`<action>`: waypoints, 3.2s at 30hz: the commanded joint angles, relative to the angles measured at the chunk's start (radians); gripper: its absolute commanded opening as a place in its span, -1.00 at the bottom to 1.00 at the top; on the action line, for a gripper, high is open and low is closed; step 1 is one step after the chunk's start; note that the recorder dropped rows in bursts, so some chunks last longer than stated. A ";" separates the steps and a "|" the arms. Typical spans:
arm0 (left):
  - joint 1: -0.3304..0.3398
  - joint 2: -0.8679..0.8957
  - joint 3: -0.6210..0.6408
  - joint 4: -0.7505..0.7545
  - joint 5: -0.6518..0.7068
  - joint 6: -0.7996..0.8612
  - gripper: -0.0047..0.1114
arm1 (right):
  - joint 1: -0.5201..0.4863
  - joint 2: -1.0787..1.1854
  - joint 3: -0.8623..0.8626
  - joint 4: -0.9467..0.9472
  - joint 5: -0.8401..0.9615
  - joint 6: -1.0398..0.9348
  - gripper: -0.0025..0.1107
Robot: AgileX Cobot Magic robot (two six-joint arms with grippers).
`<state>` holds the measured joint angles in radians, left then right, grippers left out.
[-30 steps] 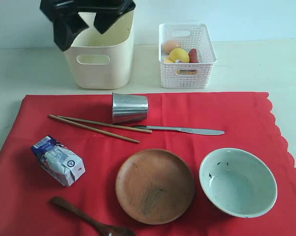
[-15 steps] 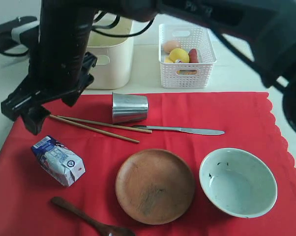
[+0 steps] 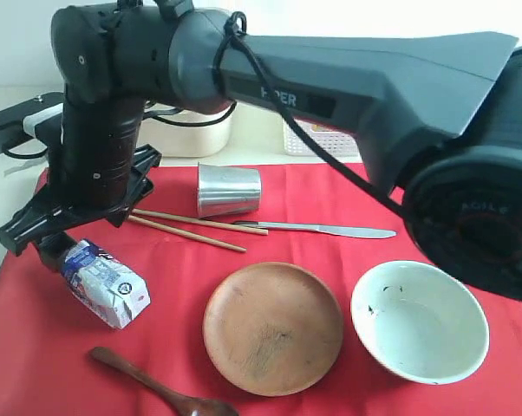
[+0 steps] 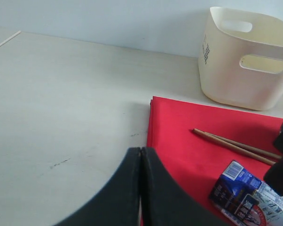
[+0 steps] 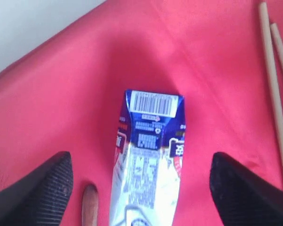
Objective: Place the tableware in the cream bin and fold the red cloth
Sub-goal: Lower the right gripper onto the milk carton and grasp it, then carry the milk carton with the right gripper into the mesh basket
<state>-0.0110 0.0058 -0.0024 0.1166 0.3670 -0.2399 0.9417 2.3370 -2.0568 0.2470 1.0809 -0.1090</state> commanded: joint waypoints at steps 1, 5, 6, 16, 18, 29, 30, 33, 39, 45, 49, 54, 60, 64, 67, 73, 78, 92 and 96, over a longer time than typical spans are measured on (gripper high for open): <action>0.002 -0.006 0.002 0.004 -0.007 -0.001 -0.92 | 0.000 0.025 -0.006 -0.006 -0.034 0.022 0.38; 0.002 -0.006 0.002 0.004 -0.007 -0.001 -0.92 | 0.000 0.040 -0.006 -0.016 -0.052 0.034 0.41; 0.002 -0.006 0.002 0.004 -0.007 -0.001 -0.92 | 0.000 0.042 -0.006 -0.016 -0.059 0.041 0.41; 0.002 -0.006 0.002 0.004 -0.007 -0.001 -0.92 | 0.017 0.094 -0.006 -0.012 -0.053 0.069 0.41; 0.002 -0.006 0.002 0.004 -0.007 -0.001 -0.92 | 0.027 0.100 -0.006 -0.012 -0.053 0.069 0.41; 0.002 -0.006 0.002 0.004 -0.007 -0.001 -0.92 | 0.040 0.134 -0.006 -0.021 -0.016 0.109 0.19; 0.002 -0.006 0.002 0.004 -0.007 -0.001 -0.92 | 0.040 0.136 -0.006 -0.021 -0.011 0.109 0.09; 0.002 -0.006 0.002 0.004 -0.007 -0.001 -0.92 | 0.040 0.136 -0.006 -0.021 0.002 0.109 -0.31; 0.002 -0.006 0.002 0.004 -0.007 -0.001 -0.92 | 0.038 0.062 -0.006 -0.067 0.036 0.073 -0.96; 0.002 -0.006 0.002 0.004 -0.007 -0.001 -0.92 | -0.024 -0.053 -0.006 -0.071 0.030 0.047 -0.96; 0.002 -0.006 0.002 0.004 -0.007 -0.001 -0.92 | -0.108 -0.152 -0.006 -0.071 0.041 0.017 -0.96; 0.002 -0.006 0.002 0.004 -0.007 -0.001 -0.92 | -0.198 -0.247 -0.006 -0.094 0.054 -0.024 -0.96; 0.002 -0.006 0.002 0.004 -0.007 -0.001 -0.92 | -0.311 -0.300 -0.006 -0.094 0.054 -0.047 -0.96; 0.002 -0.006 0.002 0.004 -0.007 -0.001 -0.92 | -0.400 -0.307 -0.006 -0.094 0.048 -0.055 -0.96; 0.002 -0.006 0.002 0.004 -0.007 -0.001 -0.92 | -0.451 -0.307 -0.006 -0.092 0.028 -0.066 -0.96; 0.002 -0.006 0.002 0.004 -0.007 -0.001 -0.92 | -0.543 -0.302 -0.006 -0.083 -0.053 -0.068 -0.96; 0.002 -0.006 0.002 0.004 -0.007 -0.001 -0.92 | -0.623 -0.244 -0.006 -0.083 -0.180 -0.073 -0.96; 0.002 -0.006 0.002 0.004 -0.007 -0.001 -0.92 | -0.740 0.088 -0.006 0.150 -0.405 -0.146 -0.80; 0.002 -0.006 0.002 0.004 -0.007 -0.001 -0.92 | -0.740 0.098 -0.006 0.163 -0.405 -0.180 -0.30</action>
<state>-0.0110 0.0058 -0.0024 0.1166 0.3670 -0.2399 0.2056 2.4465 -2.0568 0.3834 0.7121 -0.2580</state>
